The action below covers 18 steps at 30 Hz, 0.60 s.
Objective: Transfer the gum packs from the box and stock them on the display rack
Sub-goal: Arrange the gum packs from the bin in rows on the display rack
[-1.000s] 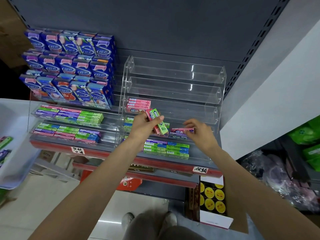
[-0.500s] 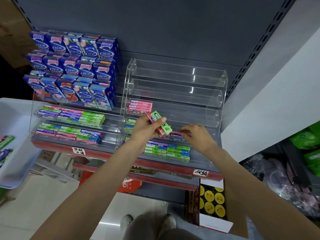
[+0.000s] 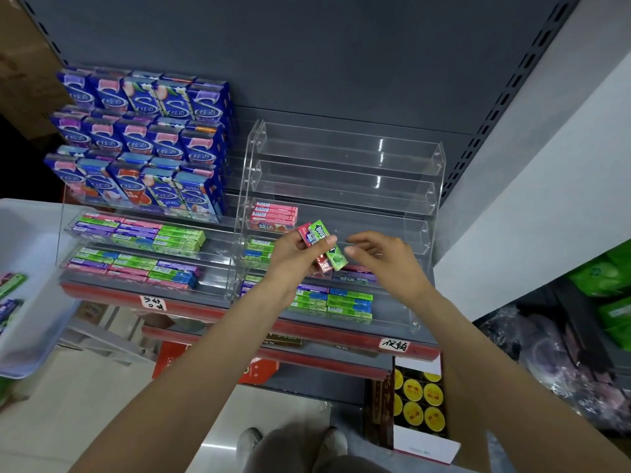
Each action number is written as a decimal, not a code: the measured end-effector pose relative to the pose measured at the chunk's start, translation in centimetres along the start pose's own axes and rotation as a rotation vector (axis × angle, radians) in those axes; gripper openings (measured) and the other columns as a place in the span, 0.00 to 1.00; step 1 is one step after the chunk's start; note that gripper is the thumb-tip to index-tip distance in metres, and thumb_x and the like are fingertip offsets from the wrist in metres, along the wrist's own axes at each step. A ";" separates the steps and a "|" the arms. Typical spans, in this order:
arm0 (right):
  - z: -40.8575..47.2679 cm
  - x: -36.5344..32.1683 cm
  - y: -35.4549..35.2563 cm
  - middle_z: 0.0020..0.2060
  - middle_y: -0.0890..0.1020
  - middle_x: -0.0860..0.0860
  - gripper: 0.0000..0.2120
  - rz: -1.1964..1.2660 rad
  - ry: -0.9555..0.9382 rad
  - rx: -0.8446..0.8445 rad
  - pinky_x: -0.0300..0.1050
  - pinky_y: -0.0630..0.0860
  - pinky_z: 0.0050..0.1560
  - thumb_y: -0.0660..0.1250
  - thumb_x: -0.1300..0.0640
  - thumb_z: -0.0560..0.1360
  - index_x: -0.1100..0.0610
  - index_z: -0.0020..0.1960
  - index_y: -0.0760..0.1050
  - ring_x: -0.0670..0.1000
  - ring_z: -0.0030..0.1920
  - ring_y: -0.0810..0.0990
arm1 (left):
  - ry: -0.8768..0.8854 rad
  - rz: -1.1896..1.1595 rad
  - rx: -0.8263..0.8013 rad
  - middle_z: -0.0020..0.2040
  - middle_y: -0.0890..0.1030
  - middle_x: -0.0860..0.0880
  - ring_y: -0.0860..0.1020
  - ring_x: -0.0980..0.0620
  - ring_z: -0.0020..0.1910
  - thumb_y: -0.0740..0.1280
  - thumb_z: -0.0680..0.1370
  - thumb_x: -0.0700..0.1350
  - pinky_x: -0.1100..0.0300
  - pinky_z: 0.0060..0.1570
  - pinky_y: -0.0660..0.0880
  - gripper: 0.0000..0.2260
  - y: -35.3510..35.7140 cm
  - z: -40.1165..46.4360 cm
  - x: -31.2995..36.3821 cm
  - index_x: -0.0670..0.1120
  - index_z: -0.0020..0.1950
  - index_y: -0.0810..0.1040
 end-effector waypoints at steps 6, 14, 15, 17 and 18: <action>0.2 -0.7 -0.6 0.37 0.80 0.45 0.08 0.133 0.047 0.051 0.35 0.76 0.45 0.73 0.62 0.69 0.53 0.45 0.79 0.44 0.39 0.79 | 0.020 0.031 -0.034 0.39 0.82 0.49 0.80 0.54 0.36 0.69 0.76 0.44 0.52 0.43 0.79 0.04 1.2 0.2 0.1 0.44 0.48 0.79; -0.1 2.4 -1.7 0.54 0.81 0.55 0.12 -0.526 -0.024 0.097 0.45 0.74 0.56 0.65 0.62 0.77 0.58 0.59 0.79 0.55 0.52 0.79 | -0.036 -0.112 0.033 0.51 0.79 0.45 0.80 0.51 0.45 0.63 0.79 0.36 0.61 0.43 0.80 0.04 -0.9 0.9 0.5 0.41 0.51 0.76; -0.1 2.7 -1.3 0.54 0.80 0.55 0.12 -0.602 -0.023 0.061 0.50 0.75 0.55 0.63 0.62 0.77 0.57 0.59 0.78 0.56 0.54 0.78 | -0.024 -0.113 0.032 0.51 0.80 0.45 0.81 0.51 0.45 0.64 0.78 0.36 0.62 0.43 0.80 0.04 -1.1 0.9 0.5 0.41 0.52 0.75; -0.1 3.2 -0.3 0.53 0.80 0.54 0.13 -0.755 -0.010 -0.026 0.52 0.77 0.51 0.62 0.65 0.77 0.56 0.59 0.78 0.57 0.54 0.78 | -0.005 -0.111 0.026 0.51 0.81 0.44 0.82 0.49 0.46 0.66 0.77 0.36 0.61 0.43 0.81 0.05 -1.3 0.8 0.5 0.41 0.52 0.73; 0.0 3.3 0.1 0.53 0.80 0.54 0.15 -0.788 -0.015 -0.060 0.52 0.78 0.50 0.61 0.66 0.76 0.56 0.59 0.78 0.57 0.53 0.78 | 0.004 -0.100 0.024 0.51 0.82 0.44 0.82 0.48 0.47 0.66 0.77 0.36 0.60 0.43 0.81 0.06 -1.5 0.7 0.5 0.42 0.52 0.73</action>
Point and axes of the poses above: each hand's wrist, its own z-axis towards the middle knuckle, its own y-axis out of the palm, x = y × z, the point moved 2 cm from there along z, towards the middle knuckle
